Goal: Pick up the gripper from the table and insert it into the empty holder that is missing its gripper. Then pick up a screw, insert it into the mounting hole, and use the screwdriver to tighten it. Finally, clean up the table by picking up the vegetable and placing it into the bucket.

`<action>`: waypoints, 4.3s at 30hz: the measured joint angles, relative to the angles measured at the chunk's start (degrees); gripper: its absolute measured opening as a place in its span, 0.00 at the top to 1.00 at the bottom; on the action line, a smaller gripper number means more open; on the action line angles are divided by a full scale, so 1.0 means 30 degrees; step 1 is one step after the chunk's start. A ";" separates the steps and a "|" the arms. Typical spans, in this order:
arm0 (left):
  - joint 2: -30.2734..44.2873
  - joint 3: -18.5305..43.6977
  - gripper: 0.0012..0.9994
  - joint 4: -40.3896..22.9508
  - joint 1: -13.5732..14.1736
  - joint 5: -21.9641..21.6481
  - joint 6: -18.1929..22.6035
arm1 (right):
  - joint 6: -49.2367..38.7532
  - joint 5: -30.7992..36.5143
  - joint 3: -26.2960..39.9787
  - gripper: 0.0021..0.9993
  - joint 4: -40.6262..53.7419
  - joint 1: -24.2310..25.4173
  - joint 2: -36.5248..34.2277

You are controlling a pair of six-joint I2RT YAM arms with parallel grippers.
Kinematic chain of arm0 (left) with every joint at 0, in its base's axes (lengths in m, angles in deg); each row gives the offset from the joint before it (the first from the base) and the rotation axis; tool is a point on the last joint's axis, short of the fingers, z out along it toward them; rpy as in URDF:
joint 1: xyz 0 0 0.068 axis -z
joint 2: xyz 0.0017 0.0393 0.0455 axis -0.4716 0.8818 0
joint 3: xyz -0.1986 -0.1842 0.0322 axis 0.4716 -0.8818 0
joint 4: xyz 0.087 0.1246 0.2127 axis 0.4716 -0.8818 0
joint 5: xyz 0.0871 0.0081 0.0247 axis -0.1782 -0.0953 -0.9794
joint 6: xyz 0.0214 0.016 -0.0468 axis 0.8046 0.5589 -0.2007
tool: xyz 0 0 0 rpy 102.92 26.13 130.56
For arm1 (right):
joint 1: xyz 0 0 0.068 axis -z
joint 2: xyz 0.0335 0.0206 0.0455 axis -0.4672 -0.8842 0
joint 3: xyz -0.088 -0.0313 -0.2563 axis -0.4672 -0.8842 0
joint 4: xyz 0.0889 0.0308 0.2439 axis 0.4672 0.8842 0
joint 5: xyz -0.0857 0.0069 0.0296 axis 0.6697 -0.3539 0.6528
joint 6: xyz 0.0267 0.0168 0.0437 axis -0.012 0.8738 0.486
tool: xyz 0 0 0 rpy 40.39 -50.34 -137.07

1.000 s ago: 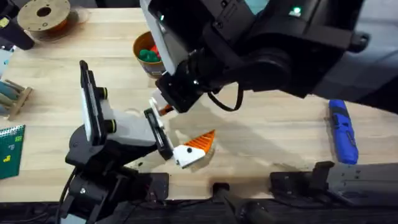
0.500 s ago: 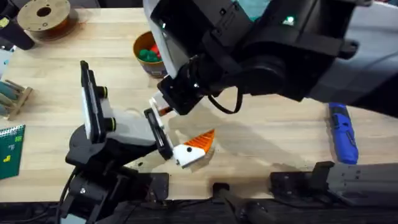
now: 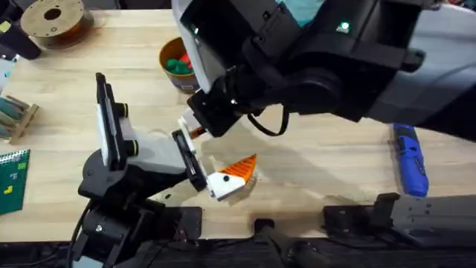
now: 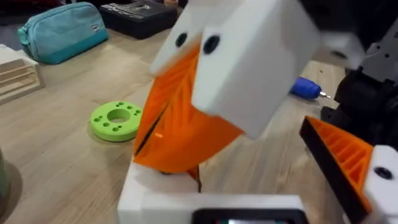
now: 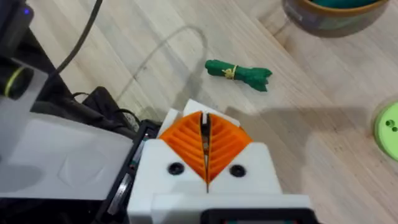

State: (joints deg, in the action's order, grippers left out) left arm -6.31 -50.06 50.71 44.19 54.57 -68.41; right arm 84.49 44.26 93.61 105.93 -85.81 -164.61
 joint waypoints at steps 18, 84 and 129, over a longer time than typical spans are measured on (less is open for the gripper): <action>0.0000 0.0000 0.01 -0.0013 0.0000 0.0074 -0.0140 | 0.0709 -0.0075 -0.0015 1.00 0.0272 0.0016 -0.0005; -0.0006 0.0000 0.01 -0.0058 0.0197 0.0926 0.0080 | 0.0637 -0.0635 0.0022 0.99 0.1320 0.0146 0.0415; -0.0007 0.0000 0.01 -0.0007 0.0102 0.0329 0.0372 | 0.0515 -0.1826 0.0015 0.12 0.1770 0.3480 0.2552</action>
State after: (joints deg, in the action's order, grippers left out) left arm -6.34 -50.06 50.69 44.50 55.55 -67.29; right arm 86.03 38.78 93.66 111.24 -75.37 -156.96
